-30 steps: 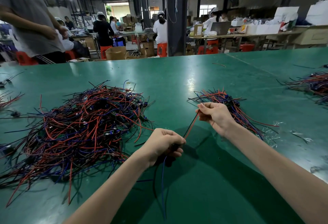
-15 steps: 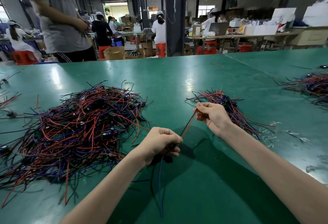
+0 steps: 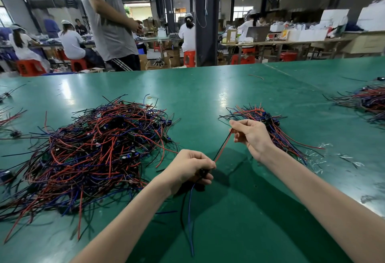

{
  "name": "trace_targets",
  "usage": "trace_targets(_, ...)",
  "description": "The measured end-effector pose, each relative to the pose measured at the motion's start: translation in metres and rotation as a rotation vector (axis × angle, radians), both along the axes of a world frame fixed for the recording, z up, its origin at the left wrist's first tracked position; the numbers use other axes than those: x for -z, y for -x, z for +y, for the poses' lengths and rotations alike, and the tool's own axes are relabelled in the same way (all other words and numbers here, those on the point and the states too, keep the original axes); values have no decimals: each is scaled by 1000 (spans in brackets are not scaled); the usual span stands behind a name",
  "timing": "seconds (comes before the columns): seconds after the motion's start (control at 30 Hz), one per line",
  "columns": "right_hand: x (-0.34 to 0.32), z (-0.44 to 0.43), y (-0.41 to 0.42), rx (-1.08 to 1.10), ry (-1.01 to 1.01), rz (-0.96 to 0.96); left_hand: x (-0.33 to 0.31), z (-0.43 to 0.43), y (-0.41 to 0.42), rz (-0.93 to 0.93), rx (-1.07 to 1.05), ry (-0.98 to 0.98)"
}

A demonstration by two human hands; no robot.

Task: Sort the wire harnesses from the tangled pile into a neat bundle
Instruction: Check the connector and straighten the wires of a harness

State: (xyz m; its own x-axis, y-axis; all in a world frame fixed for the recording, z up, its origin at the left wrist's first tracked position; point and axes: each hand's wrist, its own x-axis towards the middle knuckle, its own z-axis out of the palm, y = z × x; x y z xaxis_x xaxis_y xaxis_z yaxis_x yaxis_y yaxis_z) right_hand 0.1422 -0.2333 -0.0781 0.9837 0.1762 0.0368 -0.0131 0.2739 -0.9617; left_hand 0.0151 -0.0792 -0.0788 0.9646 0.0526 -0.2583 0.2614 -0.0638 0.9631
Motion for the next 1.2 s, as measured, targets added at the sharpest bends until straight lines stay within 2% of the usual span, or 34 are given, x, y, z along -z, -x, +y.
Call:
trace_targets(0.73, 2, -1, -4, 8, 84, 8, 4, -2, -1, -12, 36, 23)
trace_targets(0.9, 0, 0, -1, 5, 34, 5, 1, -1, -1, -22, 31, 202)
trace_targets(1.03, -5, 4, 9, -95, 72, 11, -2, 4, -5, -93, -93, 309)
trace_targets(1.2, -1, 27, 46, -380, 296, -12, -2, 14, -11, -181, -319, 257)
